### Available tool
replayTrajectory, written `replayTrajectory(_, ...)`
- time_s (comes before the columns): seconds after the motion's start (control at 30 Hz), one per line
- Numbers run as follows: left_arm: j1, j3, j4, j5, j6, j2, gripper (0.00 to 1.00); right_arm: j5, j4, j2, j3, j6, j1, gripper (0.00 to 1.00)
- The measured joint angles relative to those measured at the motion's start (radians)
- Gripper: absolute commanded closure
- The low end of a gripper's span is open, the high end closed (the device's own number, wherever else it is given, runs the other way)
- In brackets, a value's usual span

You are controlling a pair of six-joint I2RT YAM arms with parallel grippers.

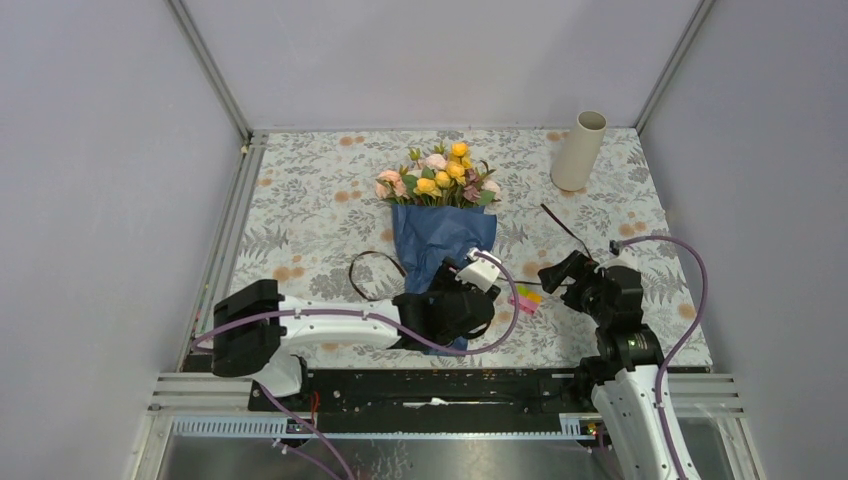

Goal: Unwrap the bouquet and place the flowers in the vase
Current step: Unfold the wrapping paper at the center of the board.

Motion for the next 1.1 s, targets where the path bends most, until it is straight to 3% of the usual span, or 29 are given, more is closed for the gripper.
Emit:
replayTrajectory(0.27,0.000,0.041,-0.143,-0.135,-0.090,0.050,0.64,-0.024,-0.003,0.030,0.000,-0.019,0.000,0.08)
replayTrajectory(0.37,0.000,0.042,-0.179,-0.168,-0.148,0.050,0.69,-0.037,-0.003,0.047,0.000,-0.022,0.000,0.08)
replayTrajectory(0.63,0.038,-0.006,-0.291,-0.216,-0.361,-0.064,0.75,-0.071,-0.002,0.071,0.006,-0.035,0.000,0.12)
replayTrajectory(0.83,0.161,-0.168,-0.336,-0.209,-0.535,-0.241,0.75,-0.105,0.024,0.089,0.009,-0.037,0.002,0.13)
replayTrajectory(1.0,0.196,-0.283,-0.395,-0.201,-0.670,-0.351,0.69,-0.103,0.055,0.150,0.029,-0.037,0.053,0.15)
replayTrajectory(1.1,0.217,-0.333,-0.451,-0.197,-0.768,-0.407,0.62,-0.063,0.075,0.208,0.063,-0.037,0.164,0.17)
